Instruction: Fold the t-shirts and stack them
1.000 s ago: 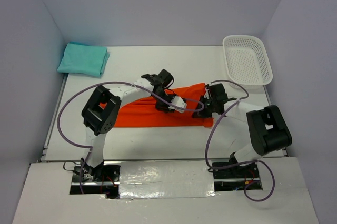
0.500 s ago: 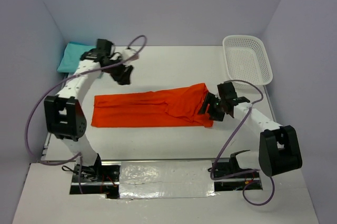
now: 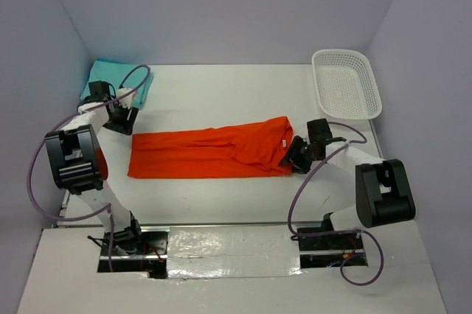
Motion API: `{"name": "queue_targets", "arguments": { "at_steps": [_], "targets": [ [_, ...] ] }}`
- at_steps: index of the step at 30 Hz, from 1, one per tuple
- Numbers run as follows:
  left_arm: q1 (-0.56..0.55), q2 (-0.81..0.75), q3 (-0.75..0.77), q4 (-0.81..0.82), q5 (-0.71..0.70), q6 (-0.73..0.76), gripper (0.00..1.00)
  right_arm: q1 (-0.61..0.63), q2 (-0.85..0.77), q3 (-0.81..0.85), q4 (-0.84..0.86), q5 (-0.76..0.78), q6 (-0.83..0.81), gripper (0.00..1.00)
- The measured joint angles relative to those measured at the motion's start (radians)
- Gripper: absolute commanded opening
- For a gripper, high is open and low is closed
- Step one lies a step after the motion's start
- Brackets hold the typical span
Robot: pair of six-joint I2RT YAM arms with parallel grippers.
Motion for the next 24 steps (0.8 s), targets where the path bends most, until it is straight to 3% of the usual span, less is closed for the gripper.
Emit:
{"name": "queue_targets", "arguments": {
  "at_steps": [1,2,4,5,7,13,18,20,21,22,24],
  "targets": [
    [-0.003,0.016,-0.001,0.012,0.002,0.0,0.73,-0.003,0.011,0.002,0.007,-0.005,0.001,0.44],
    [-0.006,0.03,-0.005,0.024,0.003,-0.001,0.72,-0.006,0.022,0.002,0.011,-0.008,0.002,0.3],
    [-0.01,0.044,-0.016,0.039,0.002,-0.012,0.72,-0.015,0.047,0.005,0.016,-0.014,0.003,0.17],
    [-0.01,0.044,-0.023,0.045,0.002,-0.021,0.72,-0.018,0.06,0.01,0.016,-0.02,0.005,0.05],
    [-0.004,0.044,-0.03,0.05,0.007,-0.033,0.72,-0.021,0.097,0.037,0.006,-0.037,-0.008,0.0],
    [0.053,0.035,-0.024,0.031,0.04,-0.05,0.68,-0.022,0.333,0.323,-0.107,-0.031,-0.066,0.0],
    [0.062,0.023,-0.012,-0.022,0.086,-0.042,0.64,-0.022,0.594,0.743,-0.231,0.107,-0.121,0.0],
    [0.058,0.021,-0.001,-0.043,0.115,-0.031,0.66,-0.022,0.722,0.952,-0.273,0.154,-0.141,0.07],
    [0.055,0.021,0.003,-0.049,0.127,-0.021,0.66,-0.022,0.787,1.057,-0.304,0.177,-0.148,0.15],
    [0.049,0.021,0.007,-0.055,0.134,-0.013,0.66,-0.022,0.848,1.165,-0.335,0.194,-0.156,0.35],
    [0.035,0.021,0.009,-0.062,0.14,0.008,0.66,-0.022,0.98,1.392,-0.389,0.233,-0.163,0.5]
  ]
}}
